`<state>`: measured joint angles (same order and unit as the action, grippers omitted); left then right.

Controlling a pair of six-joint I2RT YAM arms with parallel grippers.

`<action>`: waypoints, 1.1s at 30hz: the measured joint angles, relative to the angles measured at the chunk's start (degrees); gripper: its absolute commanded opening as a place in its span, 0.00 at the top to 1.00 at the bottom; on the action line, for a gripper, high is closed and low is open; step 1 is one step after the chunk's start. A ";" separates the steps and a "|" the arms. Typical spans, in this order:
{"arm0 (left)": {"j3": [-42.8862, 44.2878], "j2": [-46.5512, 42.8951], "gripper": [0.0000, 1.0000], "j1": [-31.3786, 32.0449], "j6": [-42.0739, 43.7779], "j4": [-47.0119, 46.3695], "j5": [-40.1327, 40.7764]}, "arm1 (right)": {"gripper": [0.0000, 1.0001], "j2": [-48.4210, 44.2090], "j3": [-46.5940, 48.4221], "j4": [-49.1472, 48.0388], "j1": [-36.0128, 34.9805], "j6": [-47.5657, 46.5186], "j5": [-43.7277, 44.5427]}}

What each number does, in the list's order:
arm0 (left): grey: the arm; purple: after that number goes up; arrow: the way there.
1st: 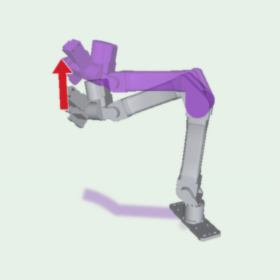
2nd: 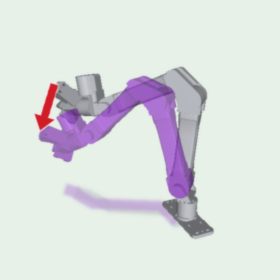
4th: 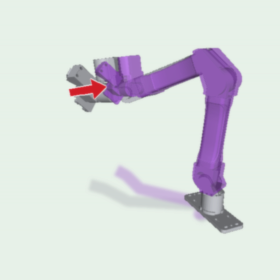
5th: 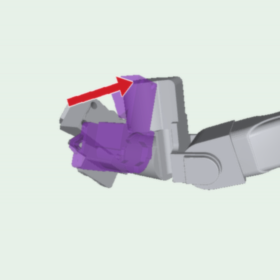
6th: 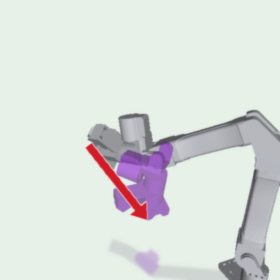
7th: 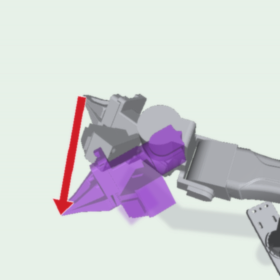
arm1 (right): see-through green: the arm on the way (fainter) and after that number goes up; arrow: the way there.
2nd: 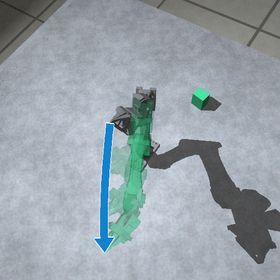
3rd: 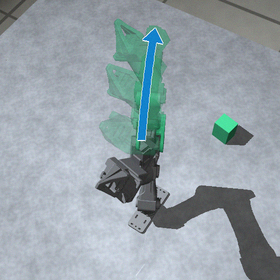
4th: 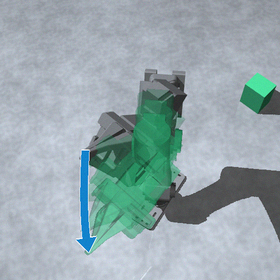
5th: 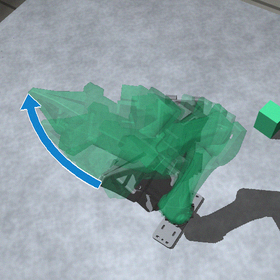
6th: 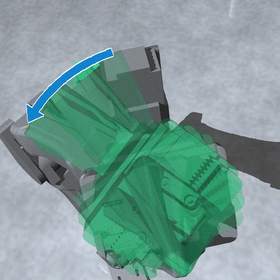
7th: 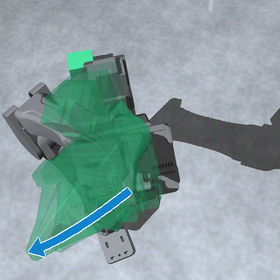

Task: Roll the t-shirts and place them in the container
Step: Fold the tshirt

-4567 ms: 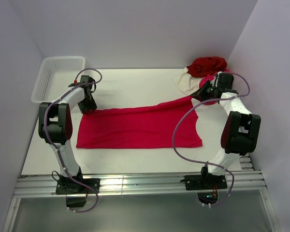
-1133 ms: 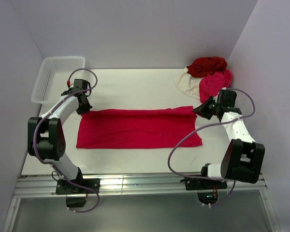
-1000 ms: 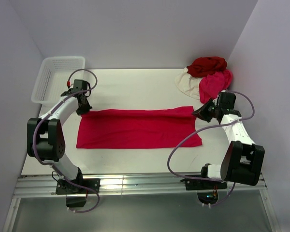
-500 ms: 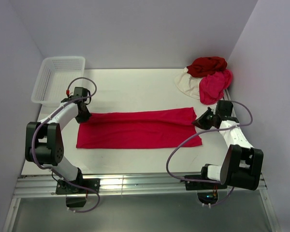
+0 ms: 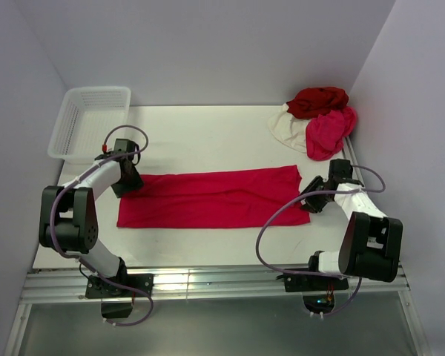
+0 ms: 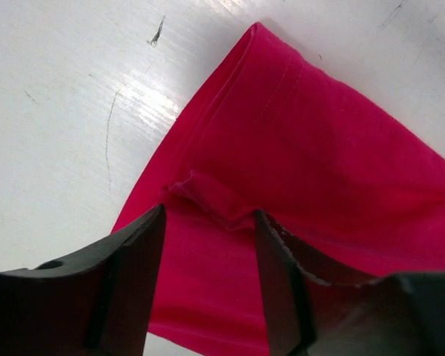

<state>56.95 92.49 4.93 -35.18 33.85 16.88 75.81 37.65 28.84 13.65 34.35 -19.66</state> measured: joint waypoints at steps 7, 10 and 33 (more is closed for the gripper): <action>3.45 -2.67 0.37 -0.04 0.04 2.82 0.00 | 0.51 -1.60 9.81 2.93 -3.58 -1.09 3.52; 6.40 -2.73 0.36 -0.04 0.04 3.04 0.07 | 0.51 -0.26 15.45 2.56 -8.83 -1.38 5.18; 14.86 12.39 0.37 -1.31 2.86 -0.81 0.57 | 0.49 27.47 35.54 2.95 -28.20 -4.15 12.85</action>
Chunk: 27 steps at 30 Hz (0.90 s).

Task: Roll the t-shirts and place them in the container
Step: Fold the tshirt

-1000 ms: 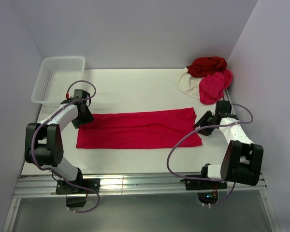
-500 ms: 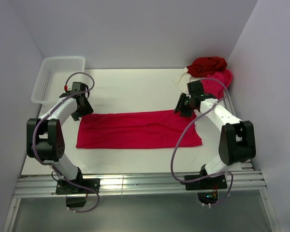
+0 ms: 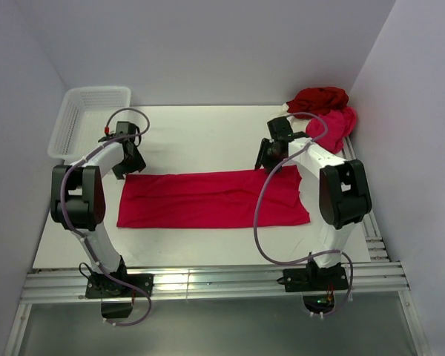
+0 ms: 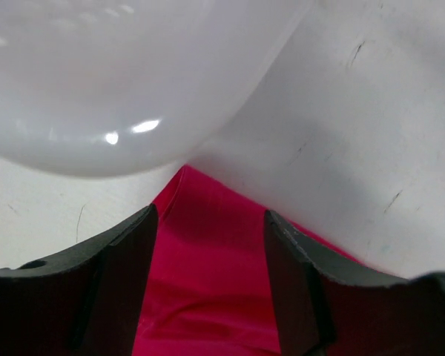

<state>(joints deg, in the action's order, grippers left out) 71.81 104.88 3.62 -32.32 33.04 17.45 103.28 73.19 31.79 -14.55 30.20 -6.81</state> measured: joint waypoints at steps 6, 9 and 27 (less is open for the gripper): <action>1.62 3.02 0.65 0.00 0.20 -1.25 0.94 | 0.49 4.63 2.75 1.29 -1.01 0.39 1.64; 1.62 4.57 0.85 0.00 0.33 -1.36 1.92 | 0.49 5.86 3.28 1.97 -1.16 0.22 2.97; 5.11 5.75 0.99 -0.44 0.79 -0.35 4.31 | 1.00 7.63 6.40 3.02 -1.79 -2.69 2.71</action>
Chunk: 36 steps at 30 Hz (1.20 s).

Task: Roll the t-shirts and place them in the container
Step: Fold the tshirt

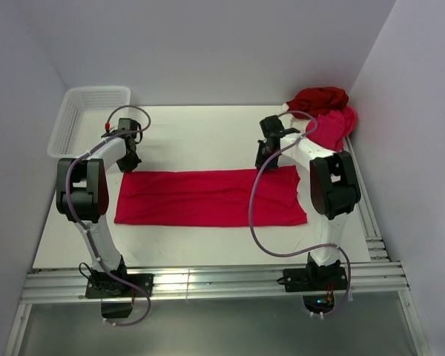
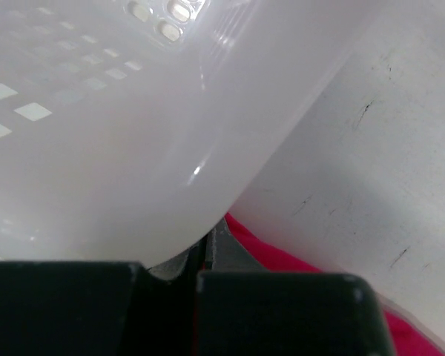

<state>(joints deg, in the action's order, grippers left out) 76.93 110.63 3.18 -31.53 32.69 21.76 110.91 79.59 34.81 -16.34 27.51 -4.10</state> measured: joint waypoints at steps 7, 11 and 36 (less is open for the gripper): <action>0.22 0.00 0.99 0.00 0.00 0.17 0.07 | 0.68 -0.17 -0.44 -0.07 -0.13 -1.92 -0.79; 0.37 0.00 1.00 0.00 0.00 0.46 0.07 | 0.66 -0.17 -0.44 -0.17 -0.31 -2.99 -0.72; 2.12 0.02 0.99 -0.11 0.42 1.46 -0.02 | 1.00 -0.42 -2.01 -0.79 -4.68 -4.52 0.48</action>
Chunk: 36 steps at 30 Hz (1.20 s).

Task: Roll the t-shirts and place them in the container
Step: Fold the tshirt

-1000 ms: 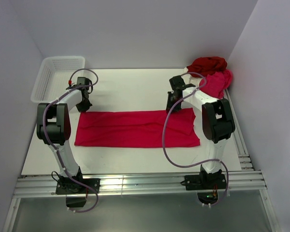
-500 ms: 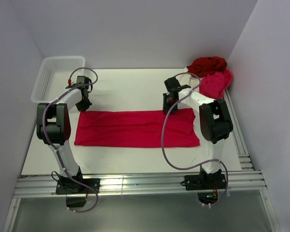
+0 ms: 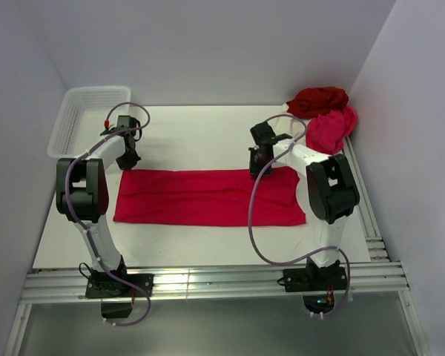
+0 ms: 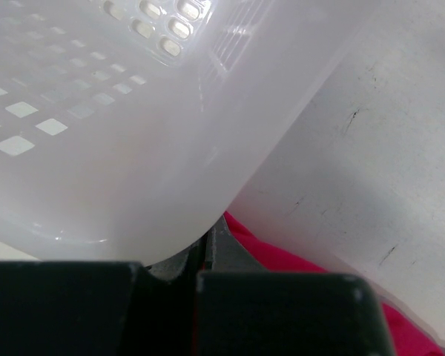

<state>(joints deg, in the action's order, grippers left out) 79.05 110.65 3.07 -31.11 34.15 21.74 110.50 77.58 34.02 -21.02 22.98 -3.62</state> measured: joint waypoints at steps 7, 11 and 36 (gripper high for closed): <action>-0.02 0.00 0.99 0.00 -0.02 0.04 -0.44 | 1.00 -12.41 -10.75 -0.68 -1.49 2.71 -0.50; -0.02 0.00 1.00 -0.04 0.00 0.22 -0.46 | 0.89 -19.74 -18.67 -1.36 -4.94 5.90 -0.68; 1.88 -1.53 0.98 -0.22 0.07 4.00 -2.43 | 0.39 -29.70 -22.64 3.34 5.33 14.25 1.20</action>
<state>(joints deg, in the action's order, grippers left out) 80.93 109.12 2.85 -31.05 38.15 19.31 80.79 54.94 37.36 -15.68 37.23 -2.42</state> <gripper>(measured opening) 0.023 0.572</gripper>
